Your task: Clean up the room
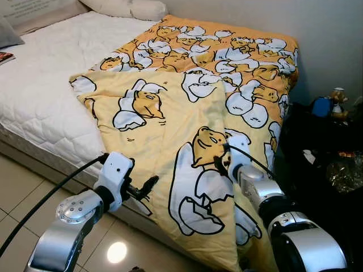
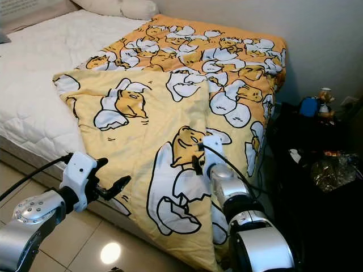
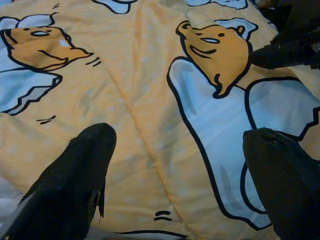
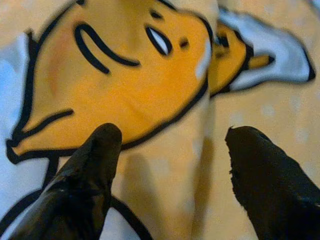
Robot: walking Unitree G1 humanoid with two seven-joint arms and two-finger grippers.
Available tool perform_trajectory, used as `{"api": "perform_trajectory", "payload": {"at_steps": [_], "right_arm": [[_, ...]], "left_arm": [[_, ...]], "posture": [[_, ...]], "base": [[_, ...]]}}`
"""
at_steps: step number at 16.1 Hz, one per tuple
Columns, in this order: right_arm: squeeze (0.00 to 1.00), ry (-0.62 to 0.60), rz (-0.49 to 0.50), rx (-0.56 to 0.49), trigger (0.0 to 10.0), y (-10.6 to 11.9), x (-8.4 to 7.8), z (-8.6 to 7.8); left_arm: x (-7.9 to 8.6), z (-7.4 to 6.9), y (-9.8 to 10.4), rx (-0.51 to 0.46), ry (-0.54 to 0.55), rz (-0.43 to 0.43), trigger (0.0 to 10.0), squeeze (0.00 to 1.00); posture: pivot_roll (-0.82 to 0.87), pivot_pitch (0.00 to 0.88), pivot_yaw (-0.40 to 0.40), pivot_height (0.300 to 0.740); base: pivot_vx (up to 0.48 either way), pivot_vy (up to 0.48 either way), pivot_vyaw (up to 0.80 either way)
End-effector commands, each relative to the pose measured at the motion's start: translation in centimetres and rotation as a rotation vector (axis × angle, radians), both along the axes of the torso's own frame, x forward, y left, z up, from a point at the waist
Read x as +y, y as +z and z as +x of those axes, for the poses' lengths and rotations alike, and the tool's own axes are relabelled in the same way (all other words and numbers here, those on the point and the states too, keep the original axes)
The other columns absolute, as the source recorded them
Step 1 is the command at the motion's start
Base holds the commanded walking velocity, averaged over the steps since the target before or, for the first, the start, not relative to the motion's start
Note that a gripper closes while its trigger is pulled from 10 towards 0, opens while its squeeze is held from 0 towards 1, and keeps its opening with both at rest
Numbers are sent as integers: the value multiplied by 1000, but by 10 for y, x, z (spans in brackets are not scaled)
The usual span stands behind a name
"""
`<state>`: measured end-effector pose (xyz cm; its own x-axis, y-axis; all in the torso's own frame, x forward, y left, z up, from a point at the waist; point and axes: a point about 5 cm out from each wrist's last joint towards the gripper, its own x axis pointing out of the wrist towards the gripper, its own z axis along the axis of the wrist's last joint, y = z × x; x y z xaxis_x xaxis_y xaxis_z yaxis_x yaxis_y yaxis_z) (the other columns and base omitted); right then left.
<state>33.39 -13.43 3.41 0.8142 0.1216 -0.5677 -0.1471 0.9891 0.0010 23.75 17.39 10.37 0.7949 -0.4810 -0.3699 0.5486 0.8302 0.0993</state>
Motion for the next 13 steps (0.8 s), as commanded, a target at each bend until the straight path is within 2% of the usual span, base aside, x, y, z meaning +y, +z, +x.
{"api": "perform_trajectory", "payload": {"at_steps": [1,5,13], "right_arm": [[0,-16,37,-11,0,6,2,5],[0,-65,101,52,0,-6,0,-2],[0,-49,121,80,0,-11,2,-5]], "left_arm": [[0,1,1,-3,-10,10,10000,416],[0,2,0,-1,-7,10,10000,416],[2,0,-2,15,-9,13,10000,412]], "posture": [[-36,0,16,740],[-33,0,21,740],[-24,0,22,740]], "base": [[0,0,0],[0,0,0],[0,0,0]]}}
